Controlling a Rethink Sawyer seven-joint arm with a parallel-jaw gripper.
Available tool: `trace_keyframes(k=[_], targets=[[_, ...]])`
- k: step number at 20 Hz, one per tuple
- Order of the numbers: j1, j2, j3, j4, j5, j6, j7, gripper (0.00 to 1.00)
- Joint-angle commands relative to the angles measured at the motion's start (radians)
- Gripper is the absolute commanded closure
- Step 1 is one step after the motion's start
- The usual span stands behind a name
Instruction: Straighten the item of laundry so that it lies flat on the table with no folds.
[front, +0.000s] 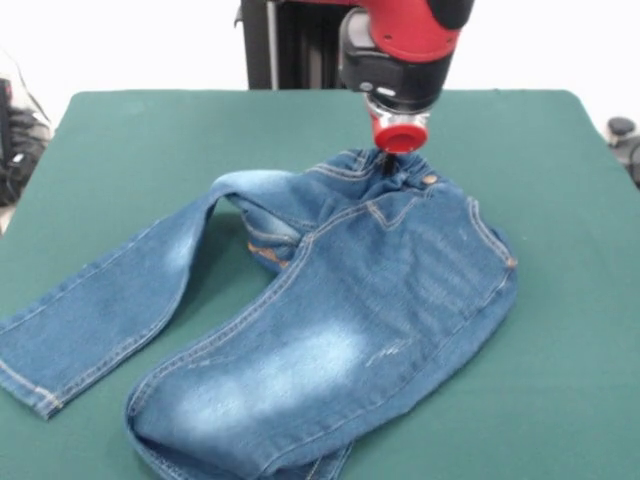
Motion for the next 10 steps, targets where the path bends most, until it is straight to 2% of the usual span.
trace_keyframes(k=[1,10], targets=[[0.048,0.001,0.156,0.179,0.053,0.112,0.206,1.00],[0.070,-0.012,0.135,0.209,0.061,0.139,0.233,1.00]])
